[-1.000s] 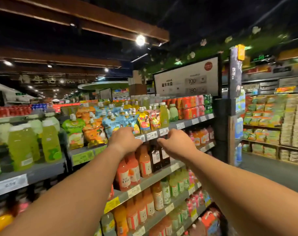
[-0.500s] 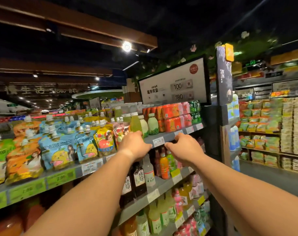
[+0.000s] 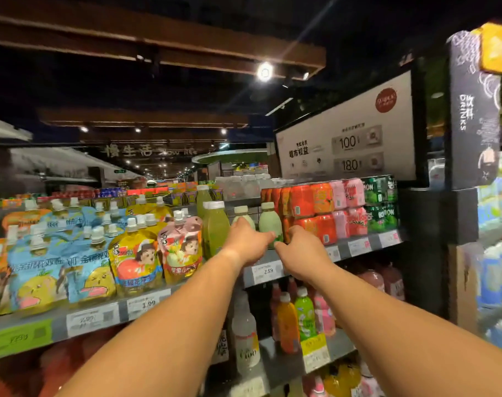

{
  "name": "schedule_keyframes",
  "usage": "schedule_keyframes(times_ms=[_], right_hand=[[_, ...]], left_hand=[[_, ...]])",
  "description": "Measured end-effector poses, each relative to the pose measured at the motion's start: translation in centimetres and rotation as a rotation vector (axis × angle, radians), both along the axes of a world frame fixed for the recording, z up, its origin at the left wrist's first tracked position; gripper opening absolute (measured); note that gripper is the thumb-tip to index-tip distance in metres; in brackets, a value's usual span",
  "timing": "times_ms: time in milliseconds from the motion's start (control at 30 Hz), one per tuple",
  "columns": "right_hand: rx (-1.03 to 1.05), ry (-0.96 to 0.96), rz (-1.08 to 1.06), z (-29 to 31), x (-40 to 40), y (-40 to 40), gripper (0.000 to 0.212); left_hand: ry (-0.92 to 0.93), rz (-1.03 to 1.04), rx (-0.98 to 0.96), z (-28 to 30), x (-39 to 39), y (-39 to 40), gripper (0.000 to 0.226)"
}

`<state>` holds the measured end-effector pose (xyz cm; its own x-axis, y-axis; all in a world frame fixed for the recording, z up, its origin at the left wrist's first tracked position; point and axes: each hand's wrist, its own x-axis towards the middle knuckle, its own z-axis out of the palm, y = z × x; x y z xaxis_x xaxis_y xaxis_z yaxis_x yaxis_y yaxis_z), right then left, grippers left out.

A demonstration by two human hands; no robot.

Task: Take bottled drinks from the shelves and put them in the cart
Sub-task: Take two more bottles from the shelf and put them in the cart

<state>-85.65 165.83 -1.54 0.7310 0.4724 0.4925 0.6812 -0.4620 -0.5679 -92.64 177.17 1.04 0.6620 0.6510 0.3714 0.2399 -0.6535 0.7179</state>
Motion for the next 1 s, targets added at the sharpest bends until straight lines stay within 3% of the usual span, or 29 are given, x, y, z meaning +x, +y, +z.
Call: schedule_keyframes(times_ms=[300, 500, 700, 1000], right_hand=[[0.036, 0.099, 0.142, 1.9, 7.9, 6.0, 0.042], [0.07, 0.139, 0.203, 2.3, 10.9, 10.2, 0.039], [0.107, 0.165, 0.132, 2.2, 12.8, 13.0, 0.064], [0.134, 0.041, 0.006, 1.5, 13.1, 14.5, 0.059]], left_hand=[[-0.06, 0.175, -0.073, 0.4, 8.6, 4.9, 0.078], [-0.098, 0.29, -0.129, 0.3, 11.4, 6.9, 0.073], [-0.111, 0.42, -0.174, 0.3, 13.5, 8.3, 0.062], [0.022, 0.509, -0.132, -0.9, 13.8, 9.4, 0.071]])
